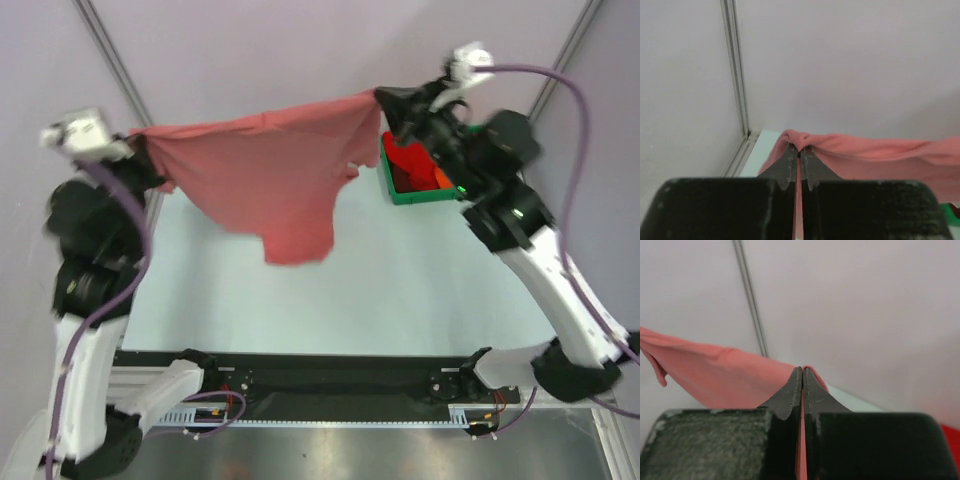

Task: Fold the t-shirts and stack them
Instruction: Flatten the tshirt out

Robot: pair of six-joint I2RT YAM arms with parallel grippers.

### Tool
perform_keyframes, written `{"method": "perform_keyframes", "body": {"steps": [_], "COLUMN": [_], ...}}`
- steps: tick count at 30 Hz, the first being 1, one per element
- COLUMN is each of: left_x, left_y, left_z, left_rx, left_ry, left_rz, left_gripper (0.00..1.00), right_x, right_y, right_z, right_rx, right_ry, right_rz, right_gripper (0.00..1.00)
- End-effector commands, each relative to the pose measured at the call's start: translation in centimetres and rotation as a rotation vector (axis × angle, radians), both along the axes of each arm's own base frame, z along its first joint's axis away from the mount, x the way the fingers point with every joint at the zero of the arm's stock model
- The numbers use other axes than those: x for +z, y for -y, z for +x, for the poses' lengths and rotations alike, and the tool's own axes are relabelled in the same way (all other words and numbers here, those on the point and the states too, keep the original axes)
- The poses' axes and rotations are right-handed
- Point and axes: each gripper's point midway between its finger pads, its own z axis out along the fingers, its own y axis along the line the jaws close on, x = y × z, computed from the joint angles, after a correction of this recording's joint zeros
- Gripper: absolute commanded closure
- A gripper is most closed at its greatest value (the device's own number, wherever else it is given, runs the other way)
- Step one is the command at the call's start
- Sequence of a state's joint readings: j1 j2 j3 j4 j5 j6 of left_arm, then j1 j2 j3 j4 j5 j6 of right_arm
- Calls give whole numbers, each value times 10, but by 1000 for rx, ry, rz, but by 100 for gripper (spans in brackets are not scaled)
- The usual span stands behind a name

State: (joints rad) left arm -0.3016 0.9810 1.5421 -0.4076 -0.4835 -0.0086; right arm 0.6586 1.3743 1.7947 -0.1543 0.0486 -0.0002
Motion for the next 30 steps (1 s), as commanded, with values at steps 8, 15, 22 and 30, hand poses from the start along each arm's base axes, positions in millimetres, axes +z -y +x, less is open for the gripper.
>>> {"method": "perform_keyframes", "body": {"steps": [8, 15, 22, 30], "left_x": [100, 98, 6, -142], "left_y": [-20, -8, 17, 16], "left_z": [-176, -159, -18, 131], "left_rx": [-188, -232, -135, 10], "left_ry": [458, 433, 107, -258], "left_rz": [-73, -82, -60, -79], "left_gripper": [100, 100, 100, 99], "right_x": [118, 120, 59, -79], "right_y": [110, 113, 48, -3], "right_z": [-166, -173, -59, 113], "right_rx": [69, 93, -25, 11], "right_ry": [274, 259, 143, -81], "right_rz": [272, 313, 146, 94], "right_gripper": [100, 100, 100, 100]}}
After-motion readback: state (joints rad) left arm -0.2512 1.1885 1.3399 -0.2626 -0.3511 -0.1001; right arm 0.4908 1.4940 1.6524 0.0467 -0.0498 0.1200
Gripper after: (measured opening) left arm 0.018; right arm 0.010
